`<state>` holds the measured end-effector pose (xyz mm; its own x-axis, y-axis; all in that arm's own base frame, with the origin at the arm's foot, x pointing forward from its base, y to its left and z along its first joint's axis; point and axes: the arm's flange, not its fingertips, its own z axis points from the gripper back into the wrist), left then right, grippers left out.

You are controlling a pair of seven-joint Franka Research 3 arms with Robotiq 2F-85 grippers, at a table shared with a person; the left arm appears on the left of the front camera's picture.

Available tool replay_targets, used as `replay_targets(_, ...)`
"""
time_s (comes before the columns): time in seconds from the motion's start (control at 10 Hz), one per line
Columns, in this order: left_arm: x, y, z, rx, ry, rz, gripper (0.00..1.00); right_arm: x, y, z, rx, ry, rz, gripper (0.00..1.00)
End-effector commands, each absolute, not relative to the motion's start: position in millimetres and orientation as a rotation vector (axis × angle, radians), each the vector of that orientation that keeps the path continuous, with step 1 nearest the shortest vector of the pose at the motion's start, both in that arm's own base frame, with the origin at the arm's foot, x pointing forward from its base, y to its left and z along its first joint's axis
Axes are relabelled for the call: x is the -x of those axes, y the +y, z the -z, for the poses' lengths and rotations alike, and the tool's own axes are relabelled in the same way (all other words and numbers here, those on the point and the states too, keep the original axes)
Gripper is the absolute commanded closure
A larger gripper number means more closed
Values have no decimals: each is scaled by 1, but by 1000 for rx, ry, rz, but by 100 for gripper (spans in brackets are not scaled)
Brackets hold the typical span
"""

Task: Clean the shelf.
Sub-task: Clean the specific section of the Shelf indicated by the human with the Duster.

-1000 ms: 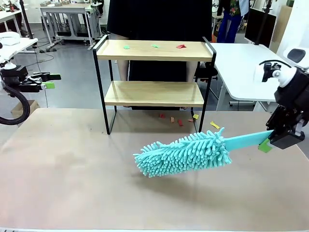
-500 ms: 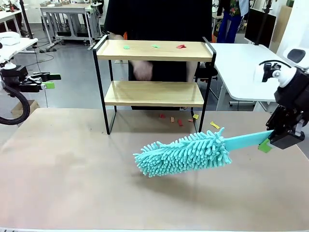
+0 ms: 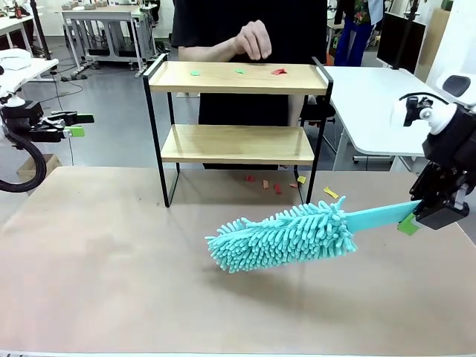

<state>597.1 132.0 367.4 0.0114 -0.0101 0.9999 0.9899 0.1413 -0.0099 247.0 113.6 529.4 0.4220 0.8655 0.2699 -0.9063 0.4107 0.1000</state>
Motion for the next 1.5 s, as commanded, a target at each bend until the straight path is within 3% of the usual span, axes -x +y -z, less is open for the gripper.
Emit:
replay_targets(0.0, -595, 131, -369, 1097, -1262, 1111, 0, -247, 111, -531, -232, -195, -1149, 88)
replay_targets(1.1, -595, 131, -369, 1097, -1262, 1111, 0, -247, 114, -529, -245, -187, -1123, 88)
replay_targets(1.4, -595, 131, -369, 1097, -1262, 1111, 0, -224, 156, -565, -307, -315, -1127, 88)
